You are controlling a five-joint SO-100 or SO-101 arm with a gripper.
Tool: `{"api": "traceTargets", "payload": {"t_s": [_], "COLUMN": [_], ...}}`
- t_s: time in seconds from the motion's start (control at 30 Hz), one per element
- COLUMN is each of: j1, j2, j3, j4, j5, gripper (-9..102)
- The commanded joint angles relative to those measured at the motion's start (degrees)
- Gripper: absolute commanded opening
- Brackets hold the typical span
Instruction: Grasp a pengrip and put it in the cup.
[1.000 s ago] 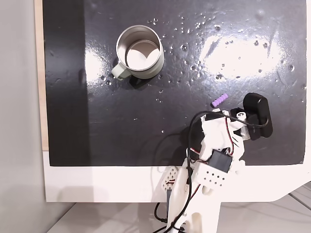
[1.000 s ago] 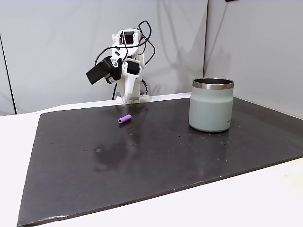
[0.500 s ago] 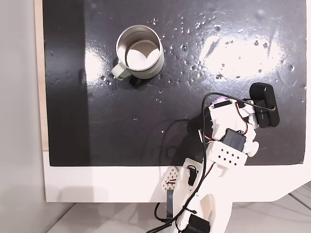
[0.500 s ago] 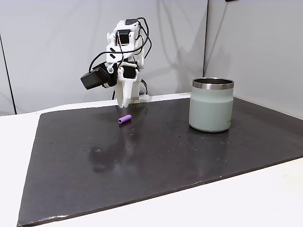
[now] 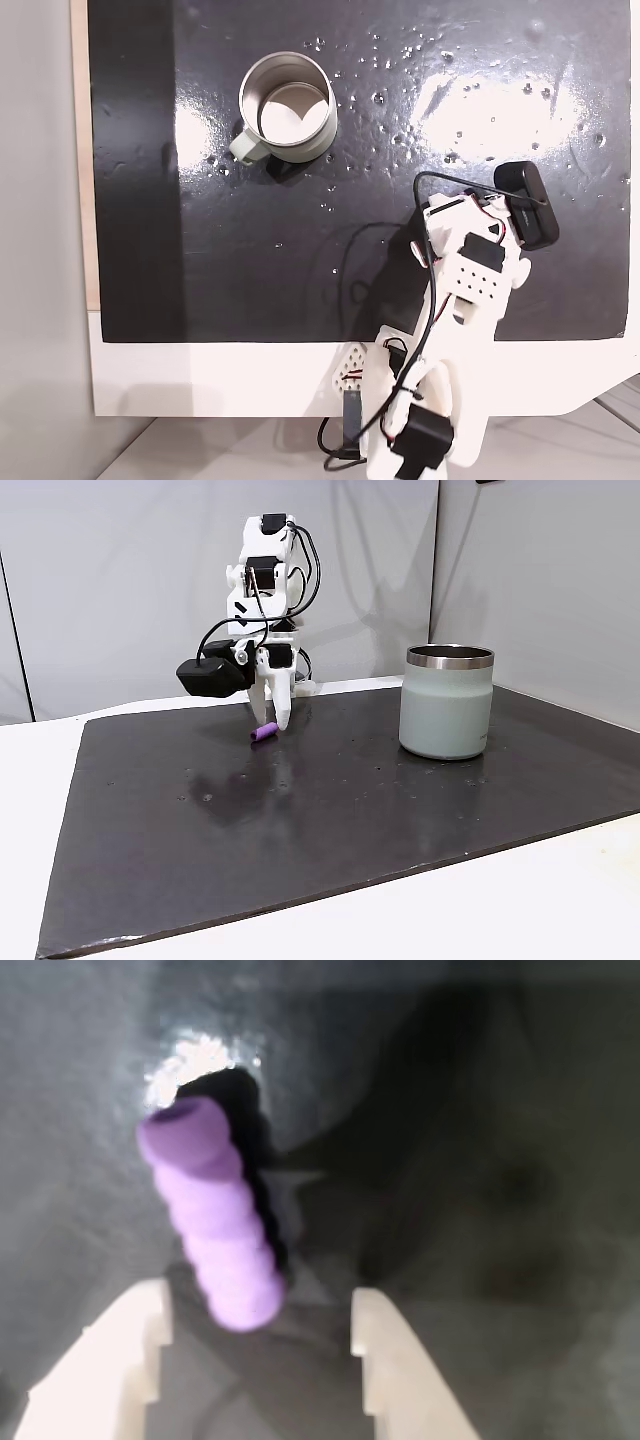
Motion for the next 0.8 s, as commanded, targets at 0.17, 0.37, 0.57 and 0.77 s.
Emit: {"api": "traceTargets", "payload": {"t_s": [0.17, 0.37, 0.57, 0.77], "j1": [-1.1, -2.4, -9.1, -18.8], "j2": [-8.3, -5.3, 12.0, 15.8], "j3": [-7.6, -7.4, -15.2, -30.1], "j4": [2.8, 4.3, 15.8, 28.5], "j5": [-4.4, -4.6, 6.6, 19.4], "gripper": [0, 0, 0, 0]}}
